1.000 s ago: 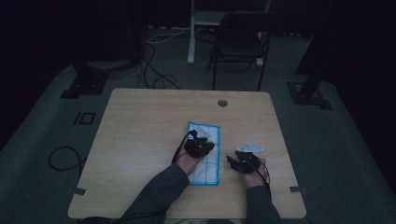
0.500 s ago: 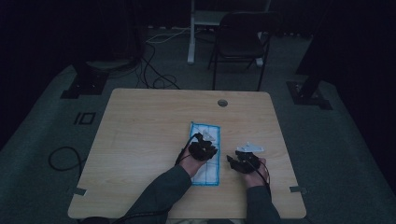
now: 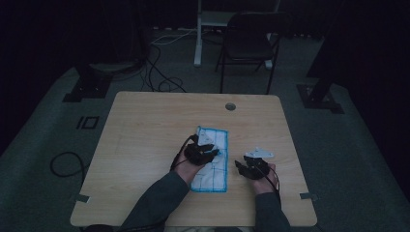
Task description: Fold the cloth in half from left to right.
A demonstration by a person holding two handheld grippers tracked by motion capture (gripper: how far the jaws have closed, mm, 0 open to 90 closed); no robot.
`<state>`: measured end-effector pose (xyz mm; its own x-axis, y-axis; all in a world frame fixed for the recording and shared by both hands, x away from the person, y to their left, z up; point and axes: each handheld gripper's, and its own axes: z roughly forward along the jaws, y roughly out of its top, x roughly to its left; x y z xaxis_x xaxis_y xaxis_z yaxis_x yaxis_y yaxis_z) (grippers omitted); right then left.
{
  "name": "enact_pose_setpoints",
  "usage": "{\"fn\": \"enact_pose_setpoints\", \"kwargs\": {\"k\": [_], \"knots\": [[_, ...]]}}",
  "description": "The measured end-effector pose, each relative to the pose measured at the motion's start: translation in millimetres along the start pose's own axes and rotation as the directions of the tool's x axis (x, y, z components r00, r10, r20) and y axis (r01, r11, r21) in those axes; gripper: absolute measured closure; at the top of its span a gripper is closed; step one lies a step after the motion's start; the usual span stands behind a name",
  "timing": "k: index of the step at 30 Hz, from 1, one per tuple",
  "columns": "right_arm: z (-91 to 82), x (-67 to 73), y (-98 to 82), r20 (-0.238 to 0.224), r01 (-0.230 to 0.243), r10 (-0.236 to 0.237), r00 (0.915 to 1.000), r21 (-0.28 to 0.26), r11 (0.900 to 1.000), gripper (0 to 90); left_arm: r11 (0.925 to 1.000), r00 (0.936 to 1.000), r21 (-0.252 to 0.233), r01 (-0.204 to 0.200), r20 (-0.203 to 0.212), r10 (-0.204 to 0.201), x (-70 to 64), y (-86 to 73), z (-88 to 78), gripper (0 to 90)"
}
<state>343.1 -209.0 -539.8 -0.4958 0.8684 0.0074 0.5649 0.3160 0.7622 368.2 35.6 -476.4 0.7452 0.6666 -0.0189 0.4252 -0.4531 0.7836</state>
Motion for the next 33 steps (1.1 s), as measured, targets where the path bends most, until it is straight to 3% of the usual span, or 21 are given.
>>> {"fn": "enact_pose_setpoints", "kwargs": {"k": [4,9,18,25,33], "knots": [[0.0,0.7,0.1,0.000,-0.001,0.001,1.0000,0.003,1.000,53.0,0.9991,0.9976,-0.016,0.040,-0.056,-0.041,16.3,-11.6,-13.2,74.2],[-0.5,0.4,0.1,0.002,0.002,-0.002,1.0000,-0.003,1.000,53.0,0.9953,0.9911,-0.009,0.096,-0.091,-0.097,33.6,-27.7,-18.7,76.9],[-1.4,0.3,0.1,0.008,0.001,-0.001,1.0000,-0.006,1.000,53.1,0.9839,0.9795,0.051,0.171,-0.116,-0.164,49.0,-58.8,-9.9,78.2],[-1.6,0.3,0.1,0.007,0.001,-0.001,1.0000,-0.008,1.000,53.1,0.9793,0.9788,0.087,0.183,-0.109,-0.173,48.1,-69.6,0.5,74.8],[-0.8,0.8,0.0,0.003,0.006,-0.006,1.0000,-0.003,1.000,53.1,0.9808,0.9808,0.096,0.170,-0.114,-0.159,46.2,-73.8,4.9,72.3]]}}
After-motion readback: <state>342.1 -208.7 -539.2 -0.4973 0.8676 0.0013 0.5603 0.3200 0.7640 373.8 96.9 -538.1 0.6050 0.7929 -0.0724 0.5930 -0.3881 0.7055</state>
